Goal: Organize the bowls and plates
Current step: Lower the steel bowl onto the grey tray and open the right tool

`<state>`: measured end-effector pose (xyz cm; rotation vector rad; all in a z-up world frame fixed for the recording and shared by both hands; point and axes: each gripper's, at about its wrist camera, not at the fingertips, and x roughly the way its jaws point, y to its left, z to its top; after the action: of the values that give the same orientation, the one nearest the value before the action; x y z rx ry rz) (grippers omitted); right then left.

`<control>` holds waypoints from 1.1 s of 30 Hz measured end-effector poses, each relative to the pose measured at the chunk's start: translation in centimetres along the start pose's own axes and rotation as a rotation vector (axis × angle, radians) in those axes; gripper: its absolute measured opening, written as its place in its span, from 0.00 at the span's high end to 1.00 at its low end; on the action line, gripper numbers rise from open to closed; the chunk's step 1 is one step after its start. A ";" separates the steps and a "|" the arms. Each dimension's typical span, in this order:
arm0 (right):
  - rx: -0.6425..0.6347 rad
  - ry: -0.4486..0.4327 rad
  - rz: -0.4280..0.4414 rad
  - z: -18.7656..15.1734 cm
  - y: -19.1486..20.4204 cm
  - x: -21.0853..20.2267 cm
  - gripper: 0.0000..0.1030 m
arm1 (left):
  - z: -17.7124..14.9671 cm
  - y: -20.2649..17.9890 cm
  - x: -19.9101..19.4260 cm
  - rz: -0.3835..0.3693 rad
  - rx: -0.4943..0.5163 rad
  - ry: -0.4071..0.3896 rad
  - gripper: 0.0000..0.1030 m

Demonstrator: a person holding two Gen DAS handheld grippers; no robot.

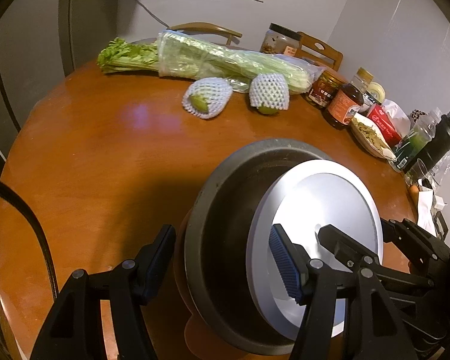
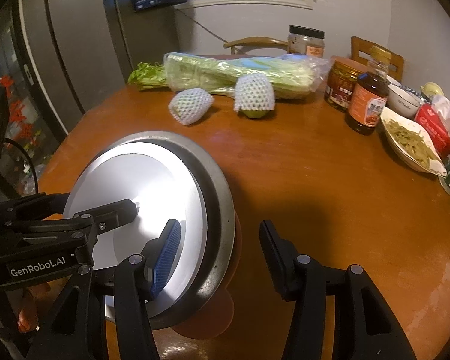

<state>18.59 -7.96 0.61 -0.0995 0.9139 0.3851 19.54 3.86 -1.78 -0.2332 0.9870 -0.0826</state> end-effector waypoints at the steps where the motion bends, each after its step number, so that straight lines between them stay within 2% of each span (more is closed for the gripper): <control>1: 0.002 0.000 -0.002 0.0 -0.2 0.0 0.45 | 0.0 -0.2 0.1 -0.002 0.002 0.000 0.37; 18: 0.038 0.017 -0.013 -0.5 -1.7 -0.4 0.45 | 0.2 -1.4 0.4 -0.014 0.008 -0.010 0.38; 33: 0.035 -0.019 -0.011 -0.4 -1.1 -1.9 0.45 | -0.2 -1.4 -2.4 0.028 0.012 -0.083 0.38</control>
<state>17.62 -9.63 1.77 -0.0686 0.9002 0.3592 18.11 2.93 0.42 -0.2101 0.9064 -0.0524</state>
